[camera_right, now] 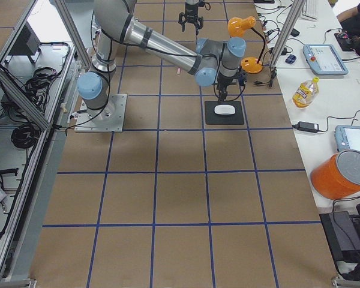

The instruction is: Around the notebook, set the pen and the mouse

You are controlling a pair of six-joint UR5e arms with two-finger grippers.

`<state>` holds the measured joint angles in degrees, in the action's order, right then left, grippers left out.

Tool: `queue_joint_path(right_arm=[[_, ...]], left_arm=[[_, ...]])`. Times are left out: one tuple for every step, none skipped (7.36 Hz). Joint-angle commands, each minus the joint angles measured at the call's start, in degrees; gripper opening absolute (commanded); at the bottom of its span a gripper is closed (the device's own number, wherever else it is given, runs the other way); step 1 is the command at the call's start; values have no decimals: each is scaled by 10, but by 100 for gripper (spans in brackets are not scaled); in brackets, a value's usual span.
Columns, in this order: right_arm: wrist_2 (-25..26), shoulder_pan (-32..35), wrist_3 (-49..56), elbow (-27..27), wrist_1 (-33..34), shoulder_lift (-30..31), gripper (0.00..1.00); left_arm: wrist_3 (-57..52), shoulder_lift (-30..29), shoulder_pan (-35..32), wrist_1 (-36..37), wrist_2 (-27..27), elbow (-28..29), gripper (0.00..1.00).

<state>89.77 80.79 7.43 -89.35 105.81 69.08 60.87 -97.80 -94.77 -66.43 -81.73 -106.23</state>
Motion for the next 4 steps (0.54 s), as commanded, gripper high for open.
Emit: queue_joint_path(right_arm=[[3,64,-55,8,-78,82,100],[4,79,-57,8,-109,110,100],[2,79,-57,8,-151,157,100],[3,79,-65,8,-191,201,100]], left_arm=[[-263,70,76,-117,-4,-1,100],[-390,90,84,-129,-37,2,100],[-459,109,83,-164,-77,-1,100],[-512,122,82,-195,-80,7,100]])
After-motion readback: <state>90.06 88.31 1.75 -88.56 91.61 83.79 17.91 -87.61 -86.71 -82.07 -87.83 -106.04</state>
